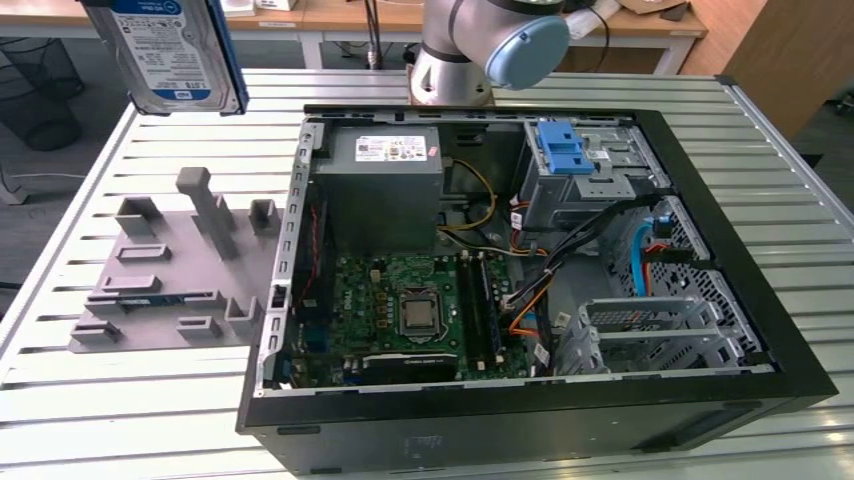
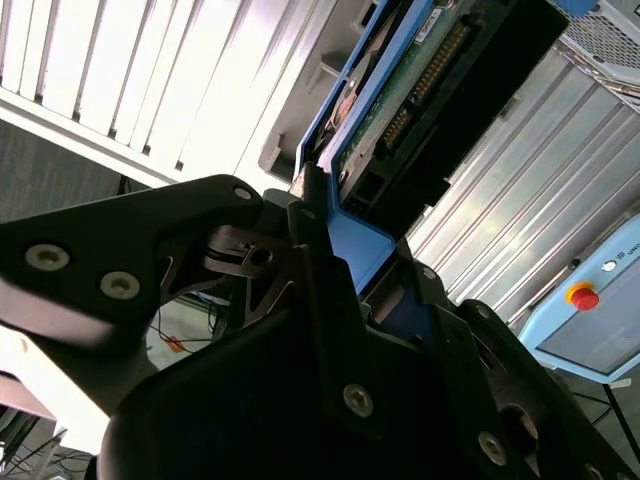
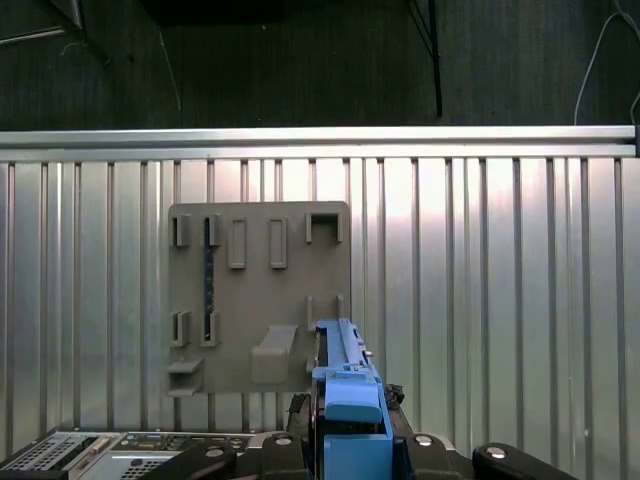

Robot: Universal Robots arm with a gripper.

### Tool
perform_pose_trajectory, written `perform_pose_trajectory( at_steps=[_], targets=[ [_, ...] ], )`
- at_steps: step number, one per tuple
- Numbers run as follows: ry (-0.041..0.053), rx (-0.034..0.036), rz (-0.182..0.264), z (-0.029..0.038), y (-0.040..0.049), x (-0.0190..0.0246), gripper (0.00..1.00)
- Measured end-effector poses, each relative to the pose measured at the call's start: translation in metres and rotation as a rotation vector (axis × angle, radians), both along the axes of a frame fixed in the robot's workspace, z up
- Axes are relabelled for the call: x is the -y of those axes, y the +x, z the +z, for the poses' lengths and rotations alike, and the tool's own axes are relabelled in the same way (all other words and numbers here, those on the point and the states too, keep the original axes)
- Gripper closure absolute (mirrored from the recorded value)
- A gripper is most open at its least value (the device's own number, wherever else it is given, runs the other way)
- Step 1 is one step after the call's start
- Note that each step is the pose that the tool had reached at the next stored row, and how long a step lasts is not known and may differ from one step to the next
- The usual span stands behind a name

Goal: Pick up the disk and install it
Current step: 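Pick up the disk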

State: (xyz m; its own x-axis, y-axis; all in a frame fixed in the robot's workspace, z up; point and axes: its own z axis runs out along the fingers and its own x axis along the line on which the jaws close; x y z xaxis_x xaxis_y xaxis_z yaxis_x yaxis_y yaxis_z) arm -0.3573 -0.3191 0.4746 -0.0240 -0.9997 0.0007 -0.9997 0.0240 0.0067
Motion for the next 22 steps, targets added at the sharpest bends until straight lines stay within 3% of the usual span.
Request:
perform_pose_trajectory(
  at_steps=[22],
  targets=[
    [0.0000,0.0000,0.000,0.0000,0.0096,0.0000,0.64]
  ],
)
